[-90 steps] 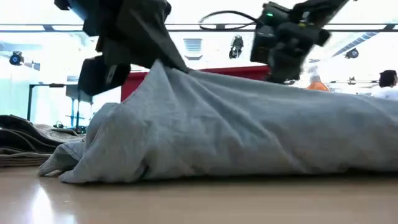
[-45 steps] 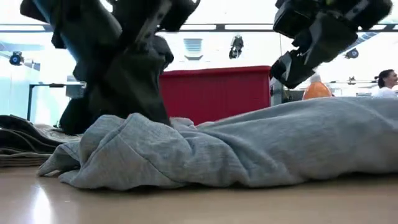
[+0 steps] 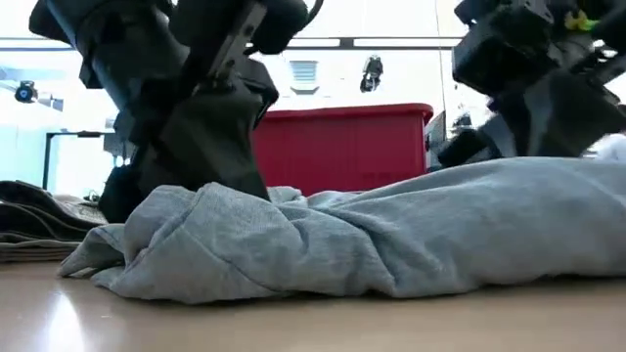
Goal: Fold laundry
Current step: Fold the gray shirt
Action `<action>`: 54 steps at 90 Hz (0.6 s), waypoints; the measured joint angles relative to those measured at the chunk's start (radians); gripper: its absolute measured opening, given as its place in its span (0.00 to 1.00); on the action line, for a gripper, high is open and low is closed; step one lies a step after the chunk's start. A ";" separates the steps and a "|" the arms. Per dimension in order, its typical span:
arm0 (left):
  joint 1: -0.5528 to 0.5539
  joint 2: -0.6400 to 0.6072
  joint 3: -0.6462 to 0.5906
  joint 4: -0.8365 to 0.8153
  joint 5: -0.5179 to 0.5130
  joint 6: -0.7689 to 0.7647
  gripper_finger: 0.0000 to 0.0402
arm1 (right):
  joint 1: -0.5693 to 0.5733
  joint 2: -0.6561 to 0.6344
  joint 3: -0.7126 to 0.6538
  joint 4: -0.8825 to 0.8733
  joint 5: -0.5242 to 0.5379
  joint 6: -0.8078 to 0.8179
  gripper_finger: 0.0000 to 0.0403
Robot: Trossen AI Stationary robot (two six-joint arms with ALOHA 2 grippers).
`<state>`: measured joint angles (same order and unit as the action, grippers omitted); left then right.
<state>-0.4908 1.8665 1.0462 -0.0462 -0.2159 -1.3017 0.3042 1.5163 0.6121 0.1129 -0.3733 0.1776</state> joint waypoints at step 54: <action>0.015 -0.118 0.000 -0.071 0.143 0.277 0.03 | 0.403 0.075 0.001 -0.016 0.381 0.607 0.01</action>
<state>-0.4759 1.7488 1.0466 -0.1173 -0.0733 -1.0245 0.7071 1.5917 0.6128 0.0971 0.0077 0.7845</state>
